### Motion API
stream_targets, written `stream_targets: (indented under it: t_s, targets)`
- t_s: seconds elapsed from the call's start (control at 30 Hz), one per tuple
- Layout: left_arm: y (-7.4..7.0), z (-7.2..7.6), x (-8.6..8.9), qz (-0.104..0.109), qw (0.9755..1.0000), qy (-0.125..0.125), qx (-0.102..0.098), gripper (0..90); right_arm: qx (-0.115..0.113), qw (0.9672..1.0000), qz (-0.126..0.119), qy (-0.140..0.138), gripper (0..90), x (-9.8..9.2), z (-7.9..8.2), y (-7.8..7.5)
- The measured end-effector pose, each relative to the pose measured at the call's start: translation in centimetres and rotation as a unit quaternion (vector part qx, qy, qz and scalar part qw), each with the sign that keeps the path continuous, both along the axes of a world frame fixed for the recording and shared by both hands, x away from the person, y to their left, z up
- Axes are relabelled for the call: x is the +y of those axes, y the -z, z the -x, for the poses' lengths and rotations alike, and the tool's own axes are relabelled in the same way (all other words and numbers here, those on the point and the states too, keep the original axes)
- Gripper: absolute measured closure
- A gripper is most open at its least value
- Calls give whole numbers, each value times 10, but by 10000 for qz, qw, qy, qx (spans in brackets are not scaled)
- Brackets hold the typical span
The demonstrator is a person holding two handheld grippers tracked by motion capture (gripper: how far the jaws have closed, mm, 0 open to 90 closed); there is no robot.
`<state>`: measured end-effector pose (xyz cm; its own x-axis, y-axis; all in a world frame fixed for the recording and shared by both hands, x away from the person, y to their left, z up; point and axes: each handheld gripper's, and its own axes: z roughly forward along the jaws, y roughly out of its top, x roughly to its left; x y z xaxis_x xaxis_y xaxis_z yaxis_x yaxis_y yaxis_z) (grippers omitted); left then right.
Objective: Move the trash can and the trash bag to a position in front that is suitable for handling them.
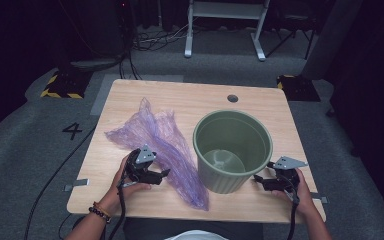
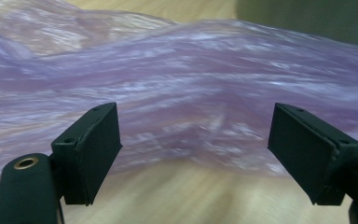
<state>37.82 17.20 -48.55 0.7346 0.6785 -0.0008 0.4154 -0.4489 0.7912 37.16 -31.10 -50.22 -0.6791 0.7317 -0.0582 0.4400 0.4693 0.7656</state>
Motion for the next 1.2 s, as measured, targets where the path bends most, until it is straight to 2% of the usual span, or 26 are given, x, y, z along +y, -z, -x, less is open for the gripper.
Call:
stream_targets:
  t_s: [0.07, 0.1, 0.17, 0.33, 0.47, 0.53, 0.57, 0.63, 0.7, 0.77, 0.87, 1.0, 1.07, 1.2]
  targets:
    - [-1, -2, 0, 44, 10000, -63, 7, 165, 19, 10000, 47, 20, 238, 0, 0, 0]
    - [-3, -6, -1, 10, 9997, -239, -79, 172, 20, 10000, 55, 18, 236, 0, 0, 0]
    - [-6, -9, -2, 89, 9994, -313, -137, 174, 30, 10000, 46, 18, 236, 0, 0, 0]
    - [-11, -14, -9, 240, 9987, -392, -230, 168, 49, 10000, 29, 19, 235, 0, -1, 0]
    - [-10, -20, -19, 150, 9990, -378, -186, 161, 55, 10000, 26, 26, 232, -1, -1, 0]
    - [-8, -23, -23, 46, 9993, -373, -81, 161, 75, 10000, 17, 31, 233, -1, -2, 0]
    - [-4, -24, -26, -149, 9991, -408, 2, 160, 76, 10000, 17, 30, 234, -1, -2, 0]
    - [-1, -24, -26, -188, 9990, -395, 59, 158, 79, 10000, 15, 28, 235, -1, -2, 0]
    - [2, -25, -26, -285, 9985, -397, 237, 157, 92, 10000, 8, 24, 235, -1, -2, 0]
    - [7, -27, -26, -537, 9963, -529, 404, 158, 95, 10000, 7, 22, 236, -2, -2, 0]
    - [11, -29, -24, -644, 9944, -622, 560, 160, 95, 10000, 6, 18, 237, -2, -2, 0]
    - [12, -32, -19, -595, 9936, -717, 642, 155, 93, 10000, 6, 17, 238, -2, -1, 0]
    - [13, -33, -17, -604, 9935, -765, 586, 154, 99, 9999, 2, 18, 239, -2, -2, 0]
    - [15, -35, -10, -469, 9925, -967, 586, 146, 98, 10000, 3, 18, 240, -2, -2, 0]
